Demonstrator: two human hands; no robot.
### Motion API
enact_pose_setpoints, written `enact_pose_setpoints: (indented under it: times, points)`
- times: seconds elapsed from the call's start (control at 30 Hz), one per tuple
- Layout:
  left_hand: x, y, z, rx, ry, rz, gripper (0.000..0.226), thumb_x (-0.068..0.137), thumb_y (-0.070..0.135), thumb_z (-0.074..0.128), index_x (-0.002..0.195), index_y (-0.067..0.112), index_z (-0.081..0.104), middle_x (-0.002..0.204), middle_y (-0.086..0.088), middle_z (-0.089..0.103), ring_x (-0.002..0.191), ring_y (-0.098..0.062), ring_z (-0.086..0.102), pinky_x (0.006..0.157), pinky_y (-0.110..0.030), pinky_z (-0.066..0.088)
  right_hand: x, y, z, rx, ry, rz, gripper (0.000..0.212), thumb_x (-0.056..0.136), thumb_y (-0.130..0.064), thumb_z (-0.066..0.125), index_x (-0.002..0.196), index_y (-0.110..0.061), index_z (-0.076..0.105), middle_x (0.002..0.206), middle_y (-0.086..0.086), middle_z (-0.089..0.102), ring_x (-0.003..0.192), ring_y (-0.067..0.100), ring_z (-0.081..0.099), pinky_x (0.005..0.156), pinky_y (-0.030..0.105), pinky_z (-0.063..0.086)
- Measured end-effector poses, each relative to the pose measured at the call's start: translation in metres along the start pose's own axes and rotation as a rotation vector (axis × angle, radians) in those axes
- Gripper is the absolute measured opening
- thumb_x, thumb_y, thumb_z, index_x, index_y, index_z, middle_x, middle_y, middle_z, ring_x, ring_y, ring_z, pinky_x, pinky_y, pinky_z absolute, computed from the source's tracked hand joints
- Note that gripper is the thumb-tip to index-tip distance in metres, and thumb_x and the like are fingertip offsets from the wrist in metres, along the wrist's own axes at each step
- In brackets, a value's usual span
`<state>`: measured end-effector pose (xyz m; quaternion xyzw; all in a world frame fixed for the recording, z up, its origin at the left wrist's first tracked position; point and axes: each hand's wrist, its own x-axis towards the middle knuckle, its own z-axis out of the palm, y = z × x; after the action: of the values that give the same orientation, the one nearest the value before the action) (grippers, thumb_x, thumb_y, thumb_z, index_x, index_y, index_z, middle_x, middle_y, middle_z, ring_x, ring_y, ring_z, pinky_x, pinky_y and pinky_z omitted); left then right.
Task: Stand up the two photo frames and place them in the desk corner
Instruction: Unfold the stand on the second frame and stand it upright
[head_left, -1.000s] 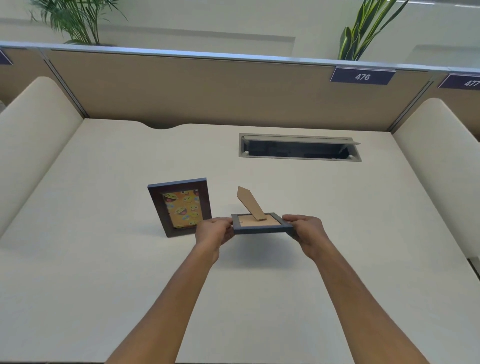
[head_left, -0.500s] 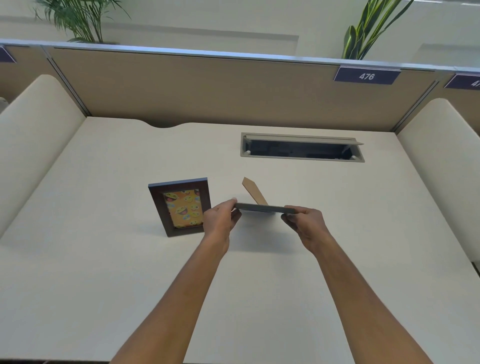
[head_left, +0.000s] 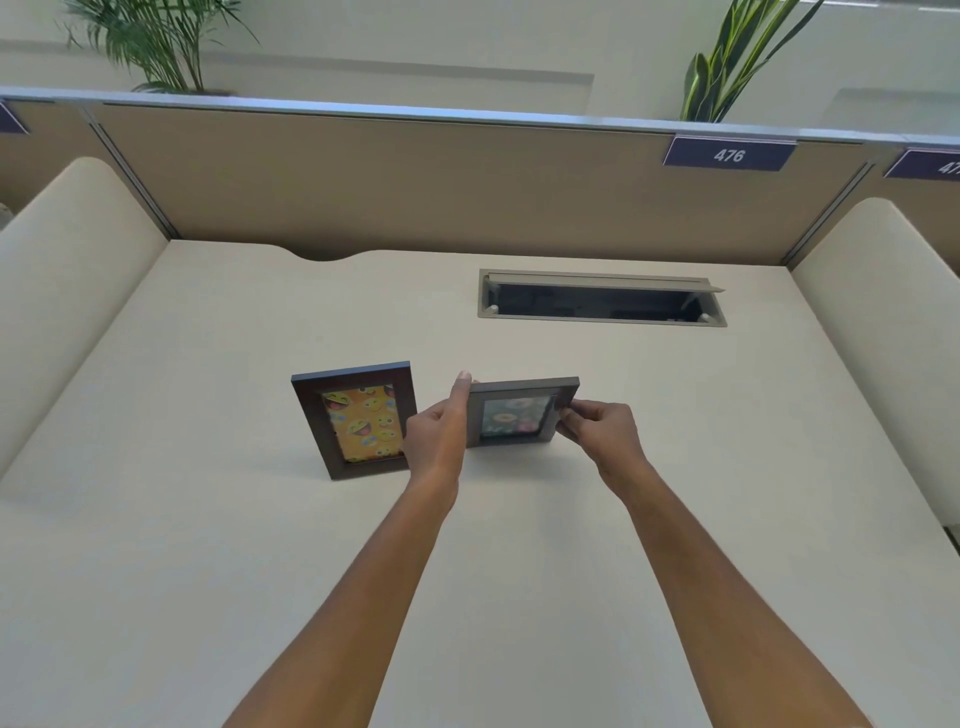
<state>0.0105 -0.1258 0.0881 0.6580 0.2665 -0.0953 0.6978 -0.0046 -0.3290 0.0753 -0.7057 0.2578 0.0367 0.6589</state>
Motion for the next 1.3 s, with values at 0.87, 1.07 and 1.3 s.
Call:
enact_pose_setpoints:
  times: [0.87,1.07,1.3]
  points:
    - [0.030,-0.012,0.014,0.222,-0.105,-0.060,0.070,0.093,0.077,0.034,0.138,0.032,0.063,0.136,-0.003,0.067,0.128,-0.030,0.057,0.110,-0.048,0.046,0.029,0.009,0.013,-0.131,0.025,-0.064,0.024,0.099,-0.036,0.061,0.103,-0.025,0.082,0.100,-0.004,0.080,0.091,0.016,0.071,0.101,0.045,0.058]
    - [0.028,-0.017,0.012,0.244,-0.081,-0.028,0.054,0.093,0.078,0.033,0.102,0.038,0.068,0.105,0.006,0.071,0.100,-0.018,0.061,0.081,-0.036,0.045,0.029,0.017,0.013,-0.068,-0.007,-0.071,0.021,0.100,-0.036,0.062,0.098,-0.032,0.082,0.104,-0.002,0.081,0.103,0.023,0.075,0.101,0.044,0.058]
    - [0.034,-0.020,0.007,0.270,-0.096,-0.032,0.069,0.090,0.081,0.034,0.128,0.035,0.068,0.128,0.006,0.069,0.121,-0.024,0.059,0.104,-0.045,0.048,0.030,0.022,0.013,-0.040,-0.007,-0.066,0.026,0.100,-0.035,0.062,0.112,-0.021,0.080,0.108,0.002,0.080,0.105,0.022,0.074,0.099,0.040,0.059]
